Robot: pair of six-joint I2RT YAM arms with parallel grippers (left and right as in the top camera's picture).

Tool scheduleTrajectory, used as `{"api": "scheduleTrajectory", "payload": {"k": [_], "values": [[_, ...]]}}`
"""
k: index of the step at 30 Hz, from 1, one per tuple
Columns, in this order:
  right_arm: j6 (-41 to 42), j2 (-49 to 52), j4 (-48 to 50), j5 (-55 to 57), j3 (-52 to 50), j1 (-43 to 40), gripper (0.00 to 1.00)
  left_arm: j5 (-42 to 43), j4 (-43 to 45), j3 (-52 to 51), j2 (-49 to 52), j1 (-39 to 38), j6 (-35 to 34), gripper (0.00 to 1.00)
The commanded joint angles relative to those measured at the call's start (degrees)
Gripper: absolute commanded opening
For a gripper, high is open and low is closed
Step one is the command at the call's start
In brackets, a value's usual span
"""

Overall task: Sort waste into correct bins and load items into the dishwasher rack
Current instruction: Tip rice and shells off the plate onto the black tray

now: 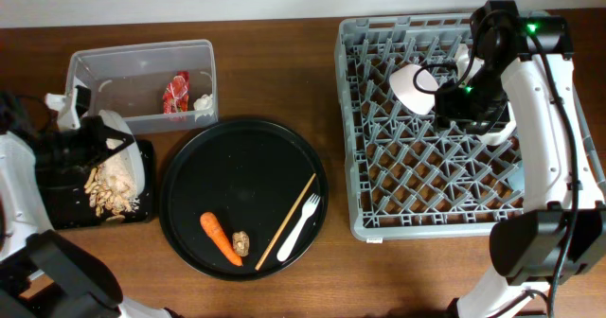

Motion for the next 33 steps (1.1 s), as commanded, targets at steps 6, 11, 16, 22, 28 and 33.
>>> {"api": "scheduleTrajectory", "payload": {"k": [6, 11, 16, 22, 28, 33], "values": [[0.5, 0.2, -0.3, 1.6, 0.0, 0.3, 0.62, 6.8, -1.2, 1.1, -1.5, 4.6, 2.8, 0.0], [0.5, 0.1, -0.4, 1.5, 0.0, 0.3, 0.61, 8.4, 0.1, 1.0, -1.0, 5.4, 2.2, 0.0], [0.5, 0.2, -0.6, 1.6, 0.0, 0.3, 0.62, 9.9, -1.0, 0.6, -0.4, 6.6, 2.3, 0.0], [0.5, 0.1, -0.9, 1.6, 0.0, 0.3, 0.62, 12.1, -1.7, 0.6, 0.0, 7.2, 3.5, 0.0], [0.5, 0.1, -1.0, 1.6, 0.0, 0.3, 0.61, 13.2, -1.8, 0.6, 0.6, 8.1, 4.7, 0.0], [0.5, 0.2, -1.2, 1.6, 0.0, 0.3, 0.61, 13.8, -2.9, 0.6, 0.7, 8.6, 8.8, 0.0]]}}
